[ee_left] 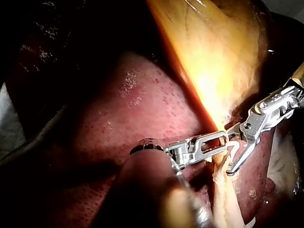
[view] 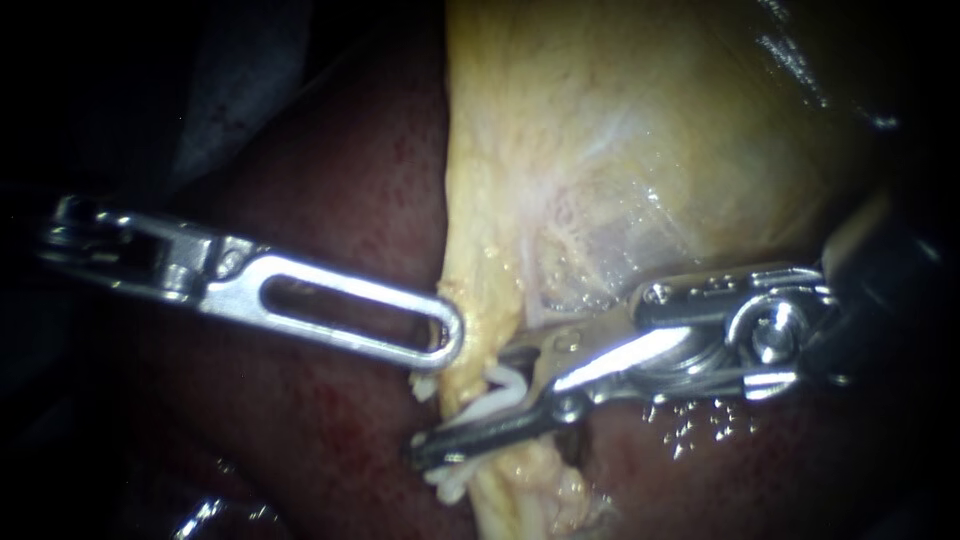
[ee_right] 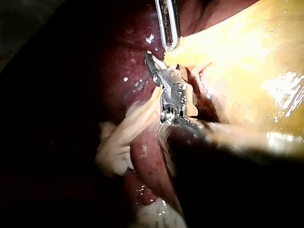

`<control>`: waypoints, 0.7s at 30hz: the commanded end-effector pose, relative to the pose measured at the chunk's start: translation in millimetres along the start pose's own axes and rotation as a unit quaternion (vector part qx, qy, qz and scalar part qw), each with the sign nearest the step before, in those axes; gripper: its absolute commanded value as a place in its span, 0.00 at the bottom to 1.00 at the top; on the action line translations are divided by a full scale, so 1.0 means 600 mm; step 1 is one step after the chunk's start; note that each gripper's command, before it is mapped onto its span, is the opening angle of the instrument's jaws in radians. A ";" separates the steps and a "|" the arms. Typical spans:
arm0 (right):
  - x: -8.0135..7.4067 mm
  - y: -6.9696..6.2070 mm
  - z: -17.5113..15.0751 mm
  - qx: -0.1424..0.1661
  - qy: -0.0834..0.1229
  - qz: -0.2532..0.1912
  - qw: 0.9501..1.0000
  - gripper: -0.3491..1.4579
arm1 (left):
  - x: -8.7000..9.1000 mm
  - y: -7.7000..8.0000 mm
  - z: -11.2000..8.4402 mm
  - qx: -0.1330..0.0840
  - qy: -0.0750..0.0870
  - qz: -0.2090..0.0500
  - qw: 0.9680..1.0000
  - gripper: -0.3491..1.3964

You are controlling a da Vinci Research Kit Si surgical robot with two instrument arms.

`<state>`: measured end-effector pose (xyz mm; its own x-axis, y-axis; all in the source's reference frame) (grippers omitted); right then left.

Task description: Clipping third clip left tube

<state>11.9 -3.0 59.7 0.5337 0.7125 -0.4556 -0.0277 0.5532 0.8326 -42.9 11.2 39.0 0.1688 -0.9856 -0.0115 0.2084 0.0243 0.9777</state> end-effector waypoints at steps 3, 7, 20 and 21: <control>0.0003 -0.0001 -0.0002 -0.001 0.001 0.000 1.000 0.43 | 0.0000 0.0000 0.0000 0.000 0.000 0.000 1.000 0.00; 0.0004 -0.0001 -0.0003 -0.001 0.001 0.004 1.000 0.41 | 0.0000 0.0000 0.0000 0.000 0.000 0.000 1.000 0.00; 0.0006 0.0004 -0.0013 0.003 0.003 0.045 0.999 0.09 | 0.0000 -0.0001 0.0001 0.000 0.000 0.000 1.000 0.00; 0.0005 0.0004 -0.0015 0.003 0.003 0.045 0.999 0.08 | 0.0000 -0.0001 0.0001 0.000 0.000 0.000 1.000 0.00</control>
<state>11.3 -2.2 59.5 0.5238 0.7628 -0.3792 -0.0711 0.4827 0.8729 -43.0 11.2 39.0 0.1682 -0.9857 -0.0116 0.2088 0.0241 0.9777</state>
